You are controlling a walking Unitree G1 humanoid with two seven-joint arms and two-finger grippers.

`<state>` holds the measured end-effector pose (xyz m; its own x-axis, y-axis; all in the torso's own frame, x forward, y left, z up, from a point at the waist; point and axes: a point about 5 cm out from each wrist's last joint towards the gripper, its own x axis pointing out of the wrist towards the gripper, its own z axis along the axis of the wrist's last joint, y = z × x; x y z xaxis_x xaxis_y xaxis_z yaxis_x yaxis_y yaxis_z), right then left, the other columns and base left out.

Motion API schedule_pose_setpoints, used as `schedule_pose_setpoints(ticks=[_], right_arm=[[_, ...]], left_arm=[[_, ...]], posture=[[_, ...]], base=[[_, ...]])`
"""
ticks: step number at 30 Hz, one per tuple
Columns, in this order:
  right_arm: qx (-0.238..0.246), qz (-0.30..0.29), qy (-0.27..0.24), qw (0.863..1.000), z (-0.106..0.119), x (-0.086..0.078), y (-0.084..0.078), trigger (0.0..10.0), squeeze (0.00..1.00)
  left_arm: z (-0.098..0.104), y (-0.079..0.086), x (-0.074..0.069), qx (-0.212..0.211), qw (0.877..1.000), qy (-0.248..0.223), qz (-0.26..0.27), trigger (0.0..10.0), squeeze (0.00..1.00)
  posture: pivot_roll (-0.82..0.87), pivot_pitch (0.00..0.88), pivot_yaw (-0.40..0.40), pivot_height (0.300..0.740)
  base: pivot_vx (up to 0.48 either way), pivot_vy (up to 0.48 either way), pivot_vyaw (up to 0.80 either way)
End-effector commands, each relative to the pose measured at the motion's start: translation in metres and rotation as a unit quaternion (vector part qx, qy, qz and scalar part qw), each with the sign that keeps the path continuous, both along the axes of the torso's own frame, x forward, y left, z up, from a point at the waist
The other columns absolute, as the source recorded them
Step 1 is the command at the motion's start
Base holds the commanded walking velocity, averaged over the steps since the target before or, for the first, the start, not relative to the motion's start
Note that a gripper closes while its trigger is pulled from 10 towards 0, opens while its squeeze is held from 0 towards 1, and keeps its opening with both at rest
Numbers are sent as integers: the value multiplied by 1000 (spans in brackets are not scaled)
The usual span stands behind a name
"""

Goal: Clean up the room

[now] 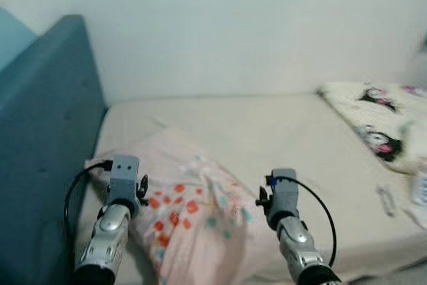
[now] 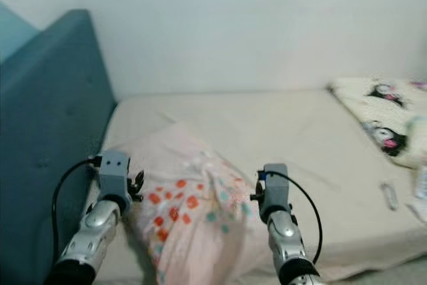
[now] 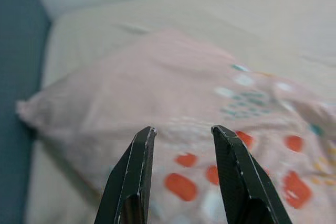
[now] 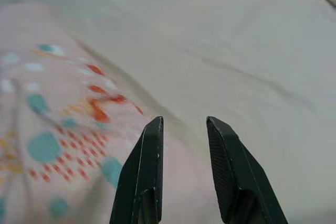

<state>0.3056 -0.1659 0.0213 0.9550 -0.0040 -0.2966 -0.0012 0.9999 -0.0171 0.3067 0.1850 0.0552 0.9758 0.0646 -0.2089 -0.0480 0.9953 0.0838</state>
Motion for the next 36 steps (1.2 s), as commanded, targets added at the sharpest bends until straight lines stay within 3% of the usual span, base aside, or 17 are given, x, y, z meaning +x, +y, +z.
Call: schedule_pose_setpoints(ticks=[1, 16, 21, 30, 36], right_arm=[[4, 4, 4, 1000, -2, -1, 2, 10000, 0], [13, 27, -4, 1000, 3, 2, 7, 10000, 0], [-7, 50, -8, 999, 5, 3, 11, 10000, 0], [-14, 75, -14, 997, 6, 4, 17, 10000, 0], [5, 86, -17, 996, 8, 5, 22, 10000, 0]], left_arm=[[-1, -1, -1, -5, 1000, 5, 4, 10000, 0], [-1, 6, -5, -10, 999, 0, 54, 10000, 0], [1, 8, -7, -20, 998, -7, 58, 10000, 0], [4, 10, -7, -36, 996, -17, 74, 10000, 0], [5, 16, -8, -42, 995, -15, 91, 10000, 0]], posture=[[75, 0, -64, 740], [72, 0, -78, 740], [72, 0, -79, 740], [78, 0, -80, 740], [82, 0, -77, 740]], base=[[0, 0, 0], [0, 0, 0], [0, 0, 0], [0, -457, 800], [0, 0, 0]])
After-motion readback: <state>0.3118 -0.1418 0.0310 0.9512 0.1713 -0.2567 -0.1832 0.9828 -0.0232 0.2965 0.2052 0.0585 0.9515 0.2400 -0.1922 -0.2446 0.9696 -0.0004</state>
